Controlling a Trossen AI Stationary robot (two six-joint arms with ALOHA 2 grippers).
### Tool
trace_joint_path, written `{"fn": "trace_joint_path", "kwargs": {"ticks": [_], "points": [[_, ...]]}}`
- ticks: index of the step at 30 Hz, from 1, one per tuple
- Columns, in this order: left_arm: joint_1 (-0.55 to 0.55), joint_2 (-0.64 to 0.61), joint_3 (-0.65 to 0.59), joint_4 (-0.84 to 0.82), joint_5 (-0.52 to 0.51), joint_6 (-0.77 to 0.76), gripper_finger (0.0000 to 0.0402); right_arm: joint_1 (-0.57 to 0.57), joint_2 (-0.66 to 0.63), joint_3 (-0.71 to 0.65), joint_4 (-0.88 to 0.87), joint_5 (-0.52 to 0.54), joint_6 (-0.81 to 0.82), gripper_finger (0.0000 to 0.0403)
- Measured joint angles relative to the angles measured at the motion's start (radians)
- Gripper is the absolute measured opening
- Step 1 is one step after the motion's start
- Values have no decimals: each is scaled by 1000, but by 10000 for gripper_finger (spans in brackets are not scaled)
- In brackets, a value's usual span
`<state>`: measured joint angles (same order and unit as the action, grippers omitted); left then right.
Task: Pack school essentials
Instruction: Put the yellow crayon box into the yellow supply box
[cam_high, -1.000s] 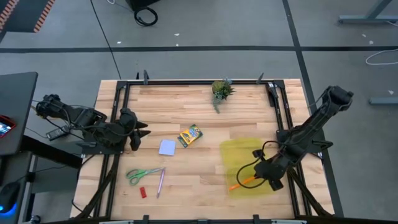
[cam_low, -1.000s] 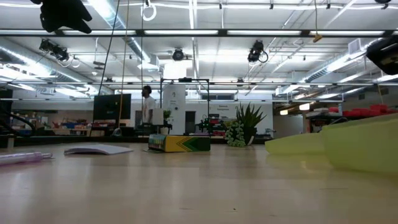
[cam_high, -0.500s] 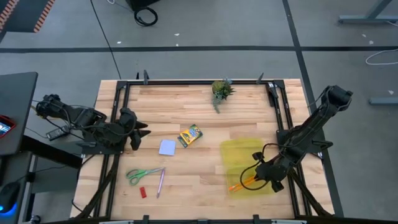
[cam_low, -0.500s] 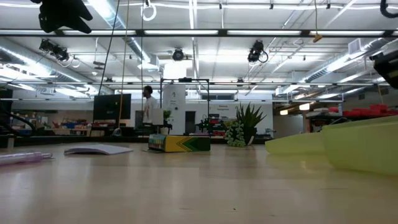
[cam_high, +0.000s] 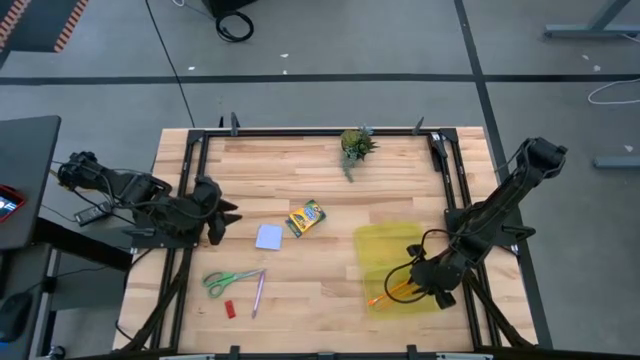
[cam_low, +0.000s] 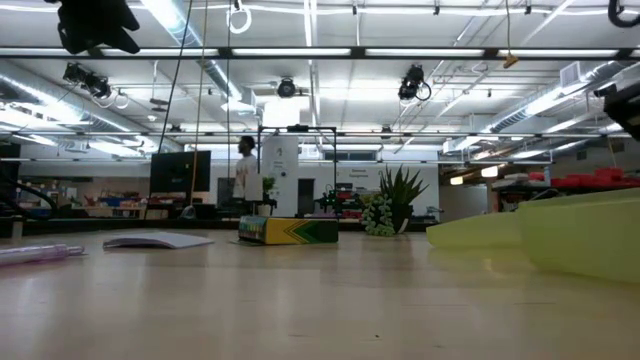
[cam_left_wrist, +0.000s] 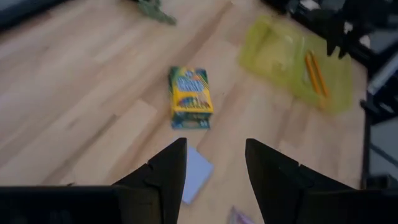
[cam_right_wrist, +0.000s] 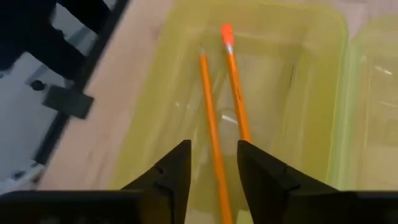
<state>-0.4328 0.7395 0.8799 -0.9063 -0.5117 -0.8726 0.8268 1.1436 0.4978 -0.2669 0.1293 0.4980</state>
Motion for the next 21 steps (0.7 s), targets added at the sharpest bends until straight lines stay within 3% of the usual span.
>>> {"fn": "trace_joint_path", "kwargs": {"ticks": [7,21], "points": [[0,0,0,-40,115,-42,172,-29,0,129,-149,-4,4,139],[-4,34,0,-180,269,-86,172,-339,0,216,-108,-3,-188,139]]}}
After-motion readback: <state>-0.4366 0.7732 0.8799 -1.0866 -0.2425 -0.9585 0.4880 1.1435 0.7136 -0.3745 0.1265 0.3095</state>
